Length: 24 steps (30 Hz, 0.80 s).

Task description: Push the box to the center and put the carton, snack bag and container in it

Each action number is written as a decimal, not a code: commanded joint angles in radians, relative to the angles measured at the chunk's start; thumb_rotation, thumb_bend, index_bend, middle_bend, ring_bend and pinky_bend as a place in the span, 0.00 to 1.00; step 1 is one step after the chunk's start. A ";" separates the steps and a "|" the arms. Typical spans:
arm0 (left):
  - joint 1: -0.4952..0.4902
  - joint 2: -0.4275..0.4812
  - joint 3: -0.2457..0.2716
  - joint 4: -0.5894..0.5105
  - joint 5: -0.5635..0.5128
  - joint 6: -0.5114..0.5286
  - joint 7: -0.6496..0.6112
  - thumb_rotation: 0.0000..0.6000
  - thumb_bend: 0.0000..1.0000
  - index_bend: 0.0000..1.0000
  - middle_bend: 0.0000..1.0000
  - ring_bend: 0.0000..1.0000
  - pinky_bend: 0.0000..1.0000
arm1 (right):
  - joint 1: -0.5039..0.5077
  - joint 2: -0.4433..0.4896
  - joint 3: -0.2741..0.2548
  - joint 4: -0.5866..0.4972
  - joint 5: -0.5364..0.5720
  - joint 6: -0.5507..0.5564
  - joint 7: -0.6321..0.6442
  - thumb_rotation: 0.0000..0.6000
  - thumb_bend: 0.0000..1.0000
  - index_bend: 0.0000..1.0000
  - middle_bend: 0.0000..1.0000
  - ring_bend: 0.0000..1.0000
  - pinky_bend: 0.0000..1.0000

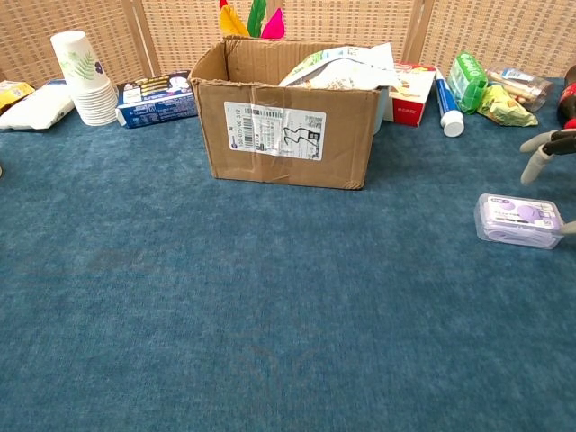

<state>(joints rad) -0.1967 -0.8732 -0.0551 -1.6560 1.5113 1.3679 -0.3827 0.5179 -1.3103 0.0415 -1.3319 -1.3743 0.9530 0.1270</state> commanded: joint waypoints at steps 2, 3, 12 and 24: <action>-0.001 0.000 0.001 0.000 0.001 -0.001 0.001 1.00 0.16 0.00 0.00 0.00 0.07 | -0.001 0.006 0.004 -0.034 0.013 -0.007 -0.022 1.00 0.20 0.31 0.00 0.00 0.09; -0.001 0.000 0.001 0.000 0.001 -0.001 0.000 1.00 0.16 0.00 0.00 0.00 0.07 | -0.001 0.006 0.006 -0.041 0.019 -0.009 -0.029 1.00 0.20 0.31 0.00 0.00 0.09; 0.004 0.003 -0.001 0.005 0.000 0.007 -0.012 1.00 0.16 0.00 0.00 0.00 0.07 | 0.010 -0.026 0.034 -0.039 0.098 -0.048 -0.081 1.00 0.20 0.31 0.00 0.00 0.09; 0.004 0.004 0.000 0.007 0.002 0.008 -0.016 1.00 0.16 0.00 0.00 0.00 0.07 | 0.012 -0.056 0.048 0.002 0.149 -0.078 -0.095 1.00 0.22 0.31 0.00 0.00 0.09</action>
<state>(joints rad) -0.1927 -0.8688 -0.0548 -1.6485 1.5131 1.3754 -0.3985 0.5298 -1.3656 0.0892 -1.3306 -1.2261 0.8756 0.0315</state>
